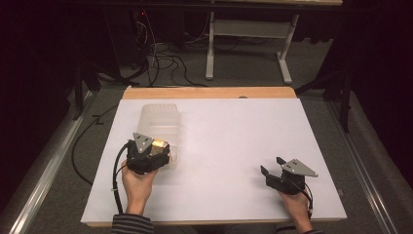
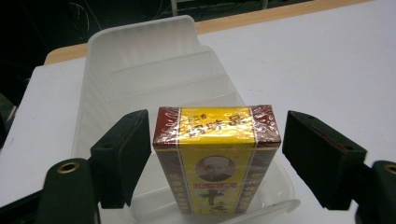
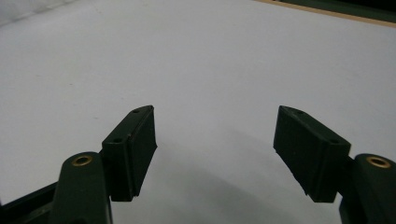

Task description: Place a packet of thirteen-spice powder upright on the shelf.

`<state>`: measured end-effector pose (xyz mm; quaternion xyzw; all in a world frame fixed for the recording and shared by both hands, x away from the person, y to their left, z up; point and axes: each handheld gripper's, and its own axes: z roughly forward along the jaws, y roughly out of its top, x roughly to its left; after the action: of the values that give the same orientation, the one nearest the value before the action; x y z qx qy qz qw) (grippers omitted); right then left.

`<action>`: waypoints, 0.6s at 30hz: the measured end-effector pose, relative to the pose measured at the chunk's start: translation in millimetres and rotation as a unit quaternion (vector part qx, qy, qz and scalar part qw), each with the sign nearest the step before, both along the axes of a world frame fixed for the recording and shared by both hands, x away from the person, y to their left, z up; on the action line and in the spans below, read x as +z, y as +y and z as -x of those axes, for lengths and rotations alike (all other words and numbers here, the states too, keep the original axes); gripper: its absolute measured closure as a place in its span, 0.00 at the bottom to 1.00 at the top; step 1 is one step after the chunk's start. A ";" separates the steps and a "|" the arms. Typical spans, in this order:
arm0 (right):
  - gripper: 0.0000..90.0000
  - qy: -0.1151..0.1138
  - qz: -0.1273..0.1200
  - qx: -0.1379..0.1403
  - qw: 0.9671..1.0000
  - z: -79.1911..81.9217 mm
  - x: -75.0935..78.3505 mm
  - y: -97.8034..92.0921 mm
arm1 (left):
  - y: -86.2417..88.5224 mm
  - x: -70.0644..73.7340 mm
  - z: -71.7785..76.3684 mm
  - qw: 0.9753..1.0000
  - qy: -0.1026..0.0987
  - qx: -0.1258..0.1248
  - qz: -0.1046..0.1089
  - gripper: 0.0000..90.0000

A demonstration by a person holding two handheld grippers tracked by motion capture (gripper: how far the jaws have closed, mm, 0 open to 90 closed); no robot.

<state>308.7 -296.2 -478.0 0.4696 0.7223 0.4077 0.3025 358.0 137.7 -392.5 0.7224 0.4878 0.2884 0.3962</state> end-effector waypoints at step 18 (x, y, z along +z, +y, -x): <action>0.34 -0.002 -0.006 0.000 1.000 -0.2 -0.1 -1.2 | -13.9 16.1 5.1 1.000 -0.021 -0.015 0.000 0.26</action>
<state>308.9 -297.4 -478.1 0.4709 0.7190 0.4129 0.3014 352.9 123.8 -376.4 0.7234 0.4687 0.2977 0.4104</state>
